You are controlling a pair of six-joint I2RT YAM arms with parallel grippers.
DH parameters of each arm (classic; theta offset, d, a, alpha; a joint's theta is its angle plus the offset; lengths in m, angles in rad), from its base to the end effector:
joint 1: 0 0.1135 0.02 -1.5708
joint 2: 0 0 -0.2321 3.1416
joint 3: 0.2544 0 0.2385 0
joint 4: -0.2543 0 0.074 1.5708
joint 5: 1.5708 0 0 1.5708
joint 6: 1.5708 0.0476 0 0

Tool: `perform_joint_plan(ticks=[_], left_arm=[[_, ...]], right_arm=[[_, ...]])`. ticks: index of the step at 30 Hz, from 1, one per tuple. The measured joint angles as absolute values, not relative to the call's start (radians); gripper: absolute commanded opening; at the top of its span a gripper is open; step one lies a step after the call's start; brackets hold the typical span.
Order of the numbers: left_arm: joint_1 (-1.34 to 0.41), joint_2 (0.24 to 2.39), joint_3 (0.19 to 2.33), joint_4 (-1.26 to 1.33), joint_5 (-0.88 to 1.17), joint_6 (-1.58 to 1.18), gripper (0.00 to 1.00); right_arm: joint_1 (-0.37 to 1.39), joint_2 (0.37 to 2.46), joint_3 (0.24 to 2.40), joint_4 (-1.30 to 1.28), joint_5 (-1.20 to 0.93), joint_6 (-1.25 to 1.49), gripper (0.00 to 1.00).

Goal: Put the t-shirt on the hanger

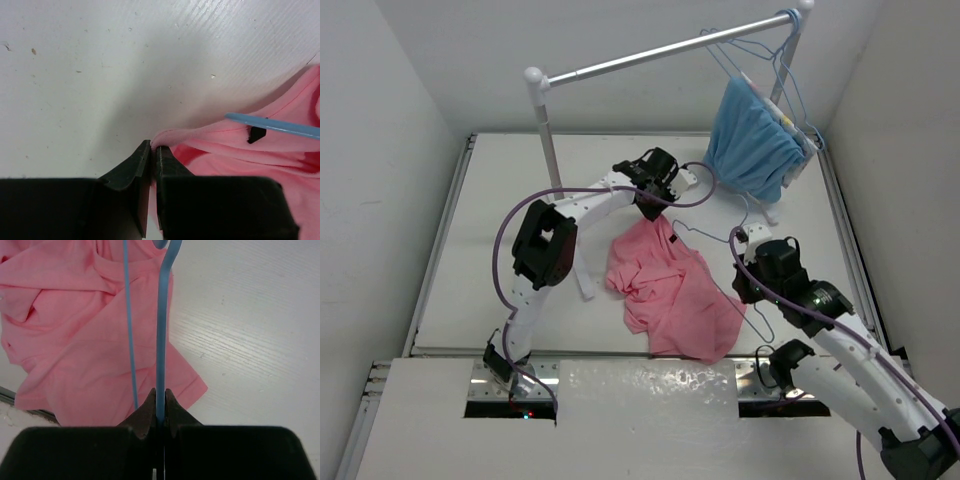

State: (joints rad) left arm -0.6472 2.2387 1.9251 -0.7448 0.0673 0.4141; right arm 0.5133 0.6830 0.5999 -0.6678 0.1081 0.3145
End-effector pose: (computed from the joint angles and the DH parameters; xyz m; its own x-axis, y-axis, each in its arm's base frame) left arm 0.3662 -0.2808 0.1757 -0.3839 0.7933 -0.4725 0.8546 0.4990 0.1436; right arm 0.1451 0.0759 0.2179 -0.6949 -0.0387 -0.7181 -0.2150 0.9640 0.1562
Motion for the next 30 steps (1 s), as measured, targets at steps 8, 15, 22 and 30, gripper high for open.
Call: perform_joint_plan(ticks=[8,15,22,30], left_arm=[[-0.647,2.239,1.930,-0.748,0.090,0.422,0.05],[-0.647,2.239,1.930,-0.755,0.109,0.436,0.05],[-0.648,2.236,1.921,-0.754,0.131,0.461,0.05],[-0.651,2.227,1.889,-0.754,0.119,0.480,0.05]], right_arm=[[0.513,0.733,0.599,-0.628,-0.004,0.311,0.00],[0.513,0.767,0.598,-0.580,-0.057,0.305,0.00],[0.513,0.833,0.598,-0.561,-0.025,0.272,0.00],[0.513,0.853,0.647,-0.619,0.067,0.226,0.00]])
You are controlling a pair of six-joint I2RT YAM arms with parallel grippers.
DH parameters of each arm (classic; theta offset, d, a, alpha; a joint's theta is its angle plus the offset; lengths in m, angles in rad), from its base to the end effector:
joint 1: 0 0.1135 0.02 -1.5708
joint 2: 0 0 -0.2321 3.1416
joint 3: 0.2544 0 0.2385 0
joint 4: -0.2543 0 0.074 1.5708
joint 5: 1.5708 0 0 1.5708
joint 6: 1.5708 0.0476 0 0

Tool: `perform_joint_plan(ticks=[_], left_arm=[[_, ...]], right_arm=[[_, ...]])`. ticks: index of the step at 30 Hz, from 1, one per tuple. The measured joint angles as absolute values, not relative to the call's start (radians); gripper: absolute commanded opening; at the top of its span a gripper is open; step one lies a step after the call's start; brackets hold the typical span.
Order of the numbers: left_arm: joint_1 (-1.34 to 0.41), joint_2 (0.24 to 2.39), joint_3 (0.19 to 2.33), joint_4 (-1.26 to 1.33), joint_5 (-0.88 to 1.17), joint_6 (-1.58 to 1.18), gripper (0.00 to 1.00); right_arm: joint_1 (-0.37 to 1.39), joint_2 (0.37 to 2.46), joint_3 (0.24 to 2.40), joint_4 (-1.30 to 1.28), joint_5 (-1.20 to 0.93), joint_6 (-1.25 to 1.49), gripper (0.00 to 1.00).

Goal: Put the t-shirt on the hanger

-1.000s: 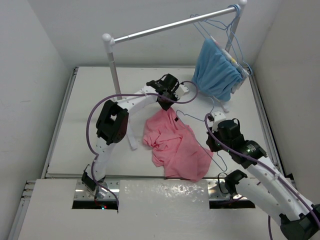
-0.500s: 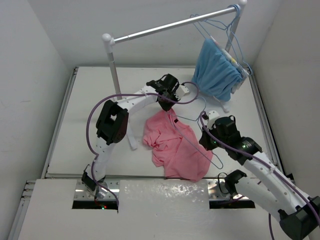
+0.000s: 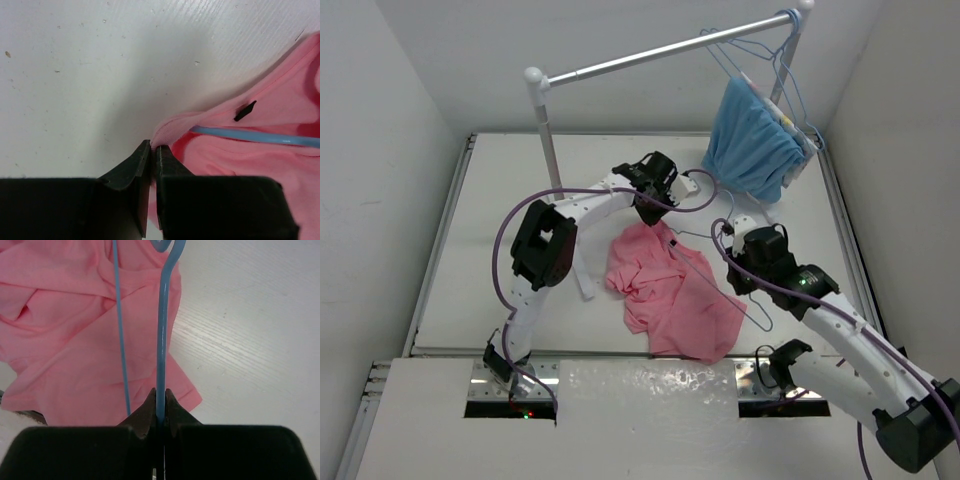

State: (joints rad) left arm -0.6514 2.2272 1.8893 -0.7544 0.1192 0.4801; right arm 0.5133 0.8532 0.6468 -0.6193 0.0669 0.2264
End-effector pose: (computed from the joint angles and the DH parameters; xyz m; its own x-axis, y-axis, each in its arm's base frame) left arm 0.3585 -0.2805 0.1698 -0.3279 0.8267 -0.4572 0.8986 0.4223 0.1191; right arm 0.1653 0.0895 0.2105 -0.7250 -0.1516 -0.6718 -0.2952 0.9497 0.1043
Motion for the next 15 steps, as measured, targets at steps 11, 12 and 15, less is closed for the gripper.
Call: perform_joint_plan(ticks=[11,12,15], left_arm=[[-0.663,2.217,1.889,-0.760,0.124,0.494,0.05],[-0.663,2.215,1.889,-0.761,0.125,0.495,0.05],[-0.663,2.205,1.887,-0.767,0.138,0.501,0.05]], right_arm=[[0.513,0.891,0.670,-0.601,0.065,0.193,0.00],[0.513,0.897,0.668,-0.593,0.059,0.189,0.00],[0.513,0.901,0.666,-0.579,0.055,0.177,0.00]])
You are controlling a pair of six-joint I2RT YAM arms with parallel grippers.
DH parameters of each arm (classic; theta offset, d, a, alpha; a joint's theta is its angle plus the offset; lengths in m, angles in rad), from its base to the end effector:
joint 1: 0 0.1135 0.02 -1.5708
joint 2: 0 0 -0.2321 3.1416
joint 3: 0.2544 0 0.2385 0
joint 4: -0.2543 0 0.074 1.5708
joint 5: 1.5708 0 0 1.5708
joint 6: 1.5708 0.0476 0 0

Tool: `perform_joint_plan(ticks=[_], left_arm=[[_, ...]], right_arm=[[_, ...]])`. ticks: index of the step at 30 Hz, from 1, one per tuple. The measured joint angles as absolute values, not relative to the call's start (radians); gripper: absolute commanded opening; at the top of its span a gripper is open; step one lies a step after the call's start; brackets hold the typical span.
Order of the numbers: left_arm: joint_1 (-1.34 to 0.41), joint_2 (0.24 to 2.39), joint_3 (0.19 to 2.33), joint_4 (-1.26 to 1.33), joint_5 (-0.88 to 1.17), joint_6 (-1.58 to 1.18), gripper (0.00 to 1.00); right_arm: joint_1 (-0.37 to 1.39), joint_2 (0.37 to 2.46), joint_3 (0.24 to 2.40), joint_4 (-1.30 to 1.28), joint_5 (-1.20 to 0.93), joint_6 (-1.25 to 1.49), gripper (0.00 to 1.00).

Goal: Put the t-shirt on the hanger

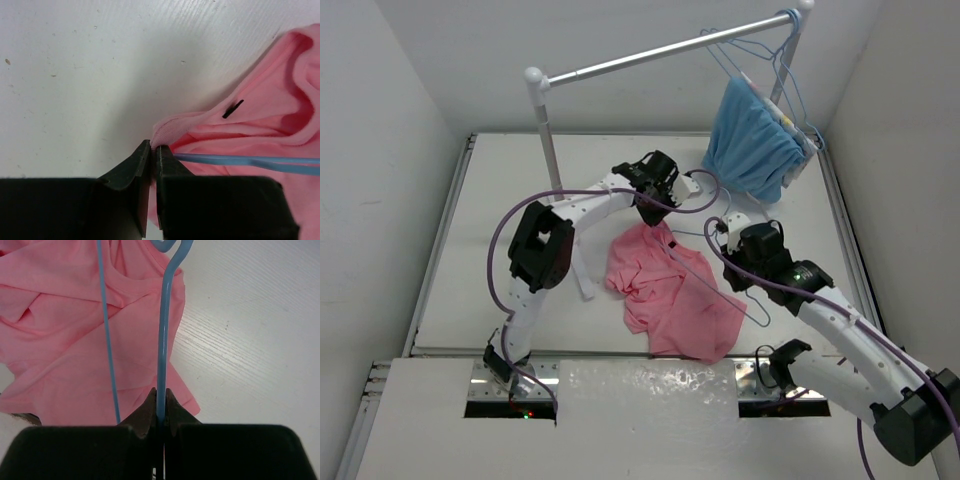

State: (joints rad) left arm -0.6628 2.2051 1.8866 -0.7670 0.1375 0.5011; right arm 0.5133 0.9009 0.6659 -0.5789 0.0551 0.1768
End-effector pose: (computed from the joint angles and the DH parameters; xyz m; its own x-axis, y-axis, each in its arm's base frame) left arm 0.3523 -0.2833 0.1780 -0.2945 0.8335 -0.4674 0.9137 0.3889 0.1178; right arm 0.1736 0.0948 0.2117 -0.7038 -0.1951 -0.6831 -0.3388 0.9373 0.0814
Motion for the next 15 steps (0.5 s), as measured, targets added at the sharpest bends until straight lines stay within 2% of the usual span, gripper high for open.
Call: perform_joint_plan(ticks=[15], left_arm=[[-0.668,2.135,1.849,-0.796,0.198,0.538,0.05]], right_arm=[[0.513,0.902,0.669,-0.550,0.115,0.093,0.00]])
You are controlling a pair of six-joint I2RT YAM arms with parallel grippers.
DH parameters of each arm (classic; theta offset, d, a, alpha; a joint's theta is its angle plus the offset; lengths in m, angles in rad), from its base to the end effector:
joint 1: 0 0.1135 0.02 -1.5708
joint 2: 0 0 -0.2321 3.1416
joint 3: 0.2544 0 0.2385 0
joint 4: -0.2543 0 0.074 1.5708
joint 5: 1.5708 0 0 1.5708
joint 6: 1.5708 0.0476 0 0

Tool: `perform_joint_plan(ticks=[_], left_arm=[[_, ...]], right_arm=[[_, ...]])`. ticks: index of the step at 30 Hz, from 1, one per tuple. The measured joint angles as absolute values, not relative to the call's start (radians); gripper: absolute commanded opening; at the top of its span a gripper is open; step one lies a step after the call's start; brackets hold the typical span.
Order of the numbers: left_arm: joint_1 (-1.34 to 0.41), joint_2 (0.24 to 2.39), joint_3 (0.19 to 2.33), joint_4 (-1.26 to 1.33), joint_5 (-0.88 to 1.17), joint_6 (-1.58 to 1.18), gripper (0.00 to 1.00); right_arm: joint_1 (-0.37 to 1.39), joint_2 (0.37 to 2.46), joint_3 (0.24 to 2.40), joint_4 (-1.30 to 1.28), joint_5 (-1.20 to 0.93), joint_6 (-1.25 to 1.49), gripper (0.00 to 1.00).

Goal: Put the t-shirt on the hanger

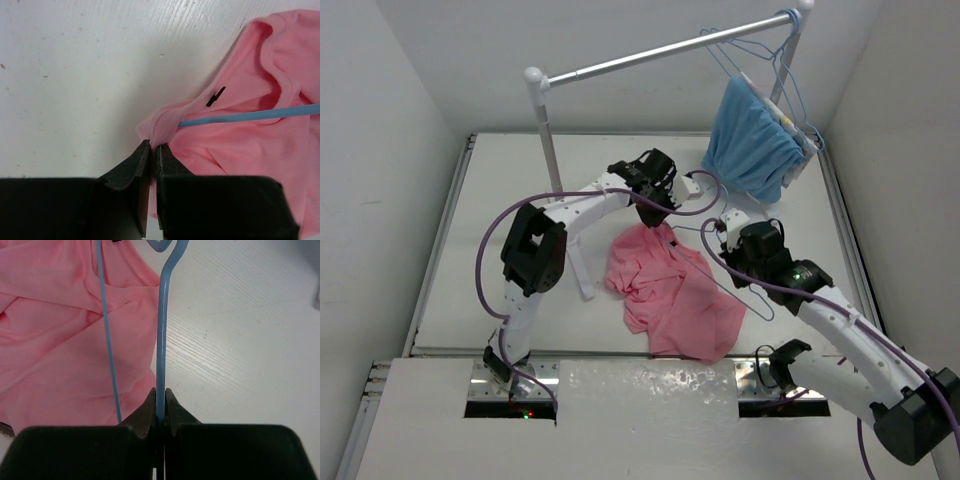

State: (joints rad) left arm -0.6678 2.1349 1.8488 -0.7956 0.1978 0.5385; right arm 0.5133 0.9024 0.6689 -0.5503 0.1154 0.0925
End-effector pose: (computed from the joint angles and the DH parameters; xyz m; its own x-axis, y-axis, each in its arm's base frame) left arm 0.3390 -0.2793 0.1956 -0.2464 0.8348 -0.4924 0.9390 0.3315 0.0921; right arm 0.1774 0.0937 0.2150 -0.6508 -0.2615 -0.7128 -0.3581 0.9335 -0.0155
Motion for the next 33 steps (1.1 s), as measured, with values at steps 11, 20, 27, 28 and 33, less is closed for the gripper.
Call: perform_joint_plan(ticks=[11,20,27,28,33], left_arm=[[-0.668,2.044,1.825,-0.809,0.215,0.593,0.05],[-0.668,1.893,1.803,-0.875,0.354,0.694,0.05],[-0.669,1.812,1.805,-0.953,0.466,0.774,0.05],[-0.672,1.808,1.811,-0.967,0.480,0.781,0.05],[-0.716,1.808,1.873,-1.042,0.506,0.789,0.05]], right_arm=[[0.513,0.899,0.607,-0.374,-0.084,0.029,0.00],[0.513,0.864,0.524,-0.209,-0.187,-0.070,0.00],[0.516,0.901,0.517,-0.106,-0.228,-0.133,0.00],[0.517,0.903,0.514,-0.091,-0.237,-0.142,0.00],[0.517,0.931,0.502,-0.041,-0.292,-0.178,0.00]])
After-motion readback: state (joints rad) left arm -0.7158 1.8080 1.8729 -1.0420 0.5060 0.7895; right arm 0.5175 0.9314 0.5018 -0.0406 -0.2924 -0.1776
